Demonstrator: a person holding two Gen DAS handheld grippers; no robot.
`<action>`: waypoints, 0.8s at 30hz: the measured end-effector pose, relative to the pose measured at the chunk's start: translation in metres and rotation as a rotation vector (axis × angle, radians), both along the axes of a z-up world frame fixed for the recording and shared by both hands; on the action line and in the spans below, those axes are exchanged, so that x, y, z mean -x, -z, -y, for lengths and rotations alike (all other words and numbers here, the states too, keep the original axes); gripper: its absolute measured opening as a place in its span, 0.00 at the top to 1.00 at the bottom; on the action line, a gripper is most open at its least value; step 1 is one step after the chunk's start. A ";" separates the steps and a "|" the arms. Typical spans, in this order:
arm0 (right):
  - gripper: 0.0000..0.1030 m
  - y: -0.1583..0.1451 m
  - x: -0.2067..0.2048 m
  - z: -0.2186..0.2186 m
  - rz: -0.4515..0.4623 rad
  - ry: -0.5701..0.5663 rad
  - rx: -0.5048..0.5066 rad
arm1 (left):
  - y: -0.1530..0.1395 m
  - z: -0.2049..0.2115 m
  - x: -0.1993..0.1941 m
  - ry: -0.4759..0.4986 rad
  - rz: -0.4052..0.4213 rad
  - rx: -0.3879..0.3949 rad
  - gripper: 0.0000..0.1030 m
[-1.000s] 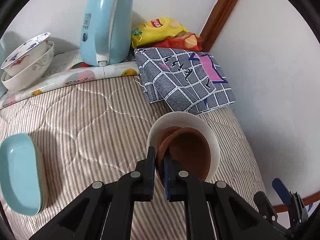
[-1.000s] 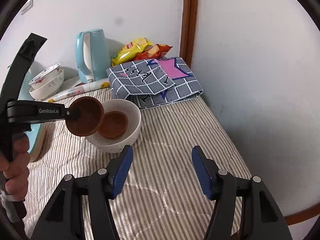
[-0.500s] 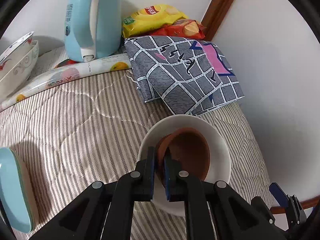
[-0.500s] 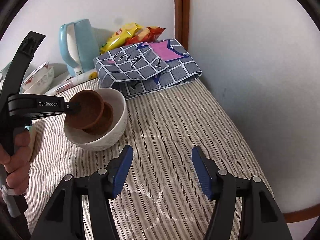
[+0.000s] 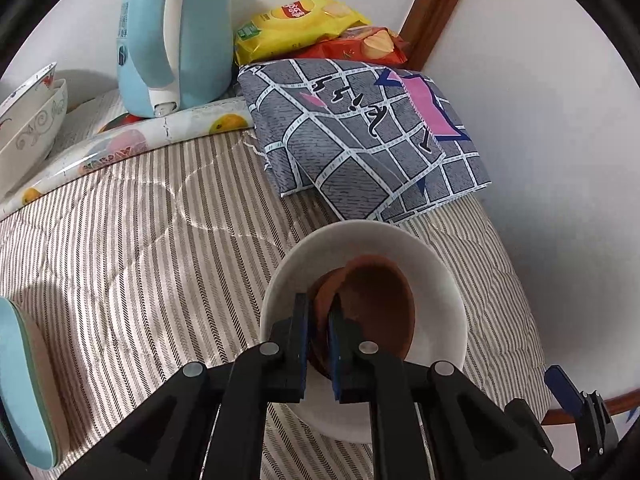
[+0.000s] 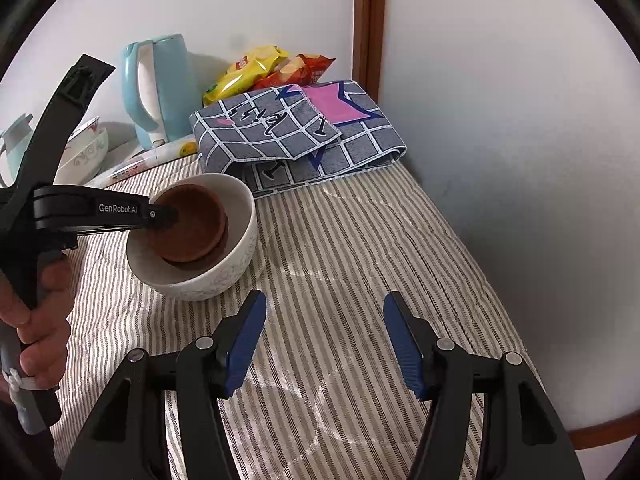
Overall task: Organize plates and bowls
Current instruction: 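Lower the left gripper's brown bowl into the white bowl and open, then close both grippers on the rim of the white bowl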
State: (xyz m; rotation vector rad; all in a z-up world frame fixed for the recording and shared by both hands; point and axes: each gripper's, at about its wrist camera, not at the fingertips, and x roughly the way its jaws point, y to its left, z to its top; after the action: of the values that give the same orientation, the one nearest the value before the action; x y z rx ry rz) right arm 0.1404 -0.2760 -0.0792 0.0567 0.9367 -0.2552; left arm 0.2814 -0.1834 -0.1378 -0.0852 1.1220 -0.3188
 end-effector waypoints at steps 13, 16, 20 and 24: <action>0.41 -0.004 -0.002 -0.003 -0.004 -0.004 0.000 | -0.006 0.003 0.006 0.041 -0.025 -0.006 0.78; 0.41 -0.004 -0.005 -0.005 -0.007 -0.008 -0.010 | -0.018 0.004 0.013 0.053 0.018 -0.025 0.67; 0.41 -0.006 -0.007 -0.007 0.001 -0.013 -0.021 | -0.033 -0.001 0.019 0.051 0.053 -0.018 0.67; 0.41 -0.010 -0.007 -0.006 0.015 -0.014 -0.043 | -0.041 -0.013 0.021 0.020 0.073 -0.021 0.67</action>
State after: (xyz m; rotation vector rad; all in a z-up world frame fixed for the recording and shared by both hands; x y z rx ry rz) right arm 0.1471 -0.2695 -0.0690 0.0915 0.9274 -0.2216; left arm 0.2604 -0.1700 -0.0968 -0.0436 1.0542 -0.3258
